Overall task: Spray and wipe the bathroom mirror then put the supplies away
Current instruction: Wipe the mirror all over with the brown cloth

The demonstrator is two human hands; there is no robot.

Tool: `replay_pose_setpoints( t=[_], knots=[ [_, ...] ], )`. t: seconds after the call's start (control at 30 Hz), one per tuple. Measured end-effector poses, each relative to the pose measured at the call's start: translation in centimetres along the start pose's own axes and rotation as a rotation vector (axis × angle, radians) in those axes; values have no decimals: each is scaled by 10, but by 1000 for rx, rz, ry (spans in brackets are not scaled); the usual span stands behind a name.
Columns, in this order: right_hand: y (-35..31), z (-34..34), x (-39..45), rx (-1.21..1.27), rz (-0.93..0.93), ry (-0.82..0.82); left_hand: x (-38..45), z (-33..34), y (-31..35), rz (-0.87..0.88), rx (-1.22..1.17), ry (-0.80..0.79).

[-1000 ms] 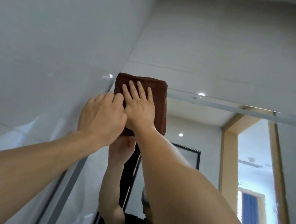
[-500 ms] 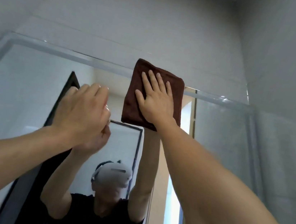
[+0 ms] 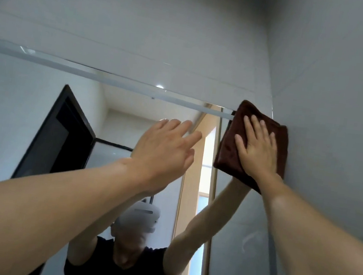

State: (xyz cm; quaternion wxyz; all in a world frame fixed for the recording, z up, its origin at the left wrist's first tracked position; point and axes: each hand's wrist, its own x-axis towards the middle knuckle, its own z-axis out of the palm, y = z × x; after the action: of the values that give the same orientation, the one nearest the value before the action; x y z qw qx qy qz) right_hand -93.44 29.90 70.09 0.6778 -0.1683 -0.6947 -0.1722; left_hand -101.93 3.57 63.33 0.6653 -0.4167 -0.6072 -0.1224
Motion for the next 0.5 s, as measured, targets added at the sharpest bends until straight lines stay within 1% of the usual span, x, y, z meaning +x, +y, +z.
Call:
replay_pose_setpoints(
  t=[0.1, 0.23, 0.37, 0.5],
  knots=[
    [12, -1, -15, 2, 11, -18, -8, 3, -8, -30, -3, -15],
    [-19, 1, -41, -10, 43, -22, -29, 6, -32, -121, 21, -7],
    [-87, 6, -59, -13, -19, -26, -59, -3, -68, -213, 37, -26],
    [-189, 13, -58, 28, -194, -26, -92, -22, -110, -303, 32, -40]
  ],
)
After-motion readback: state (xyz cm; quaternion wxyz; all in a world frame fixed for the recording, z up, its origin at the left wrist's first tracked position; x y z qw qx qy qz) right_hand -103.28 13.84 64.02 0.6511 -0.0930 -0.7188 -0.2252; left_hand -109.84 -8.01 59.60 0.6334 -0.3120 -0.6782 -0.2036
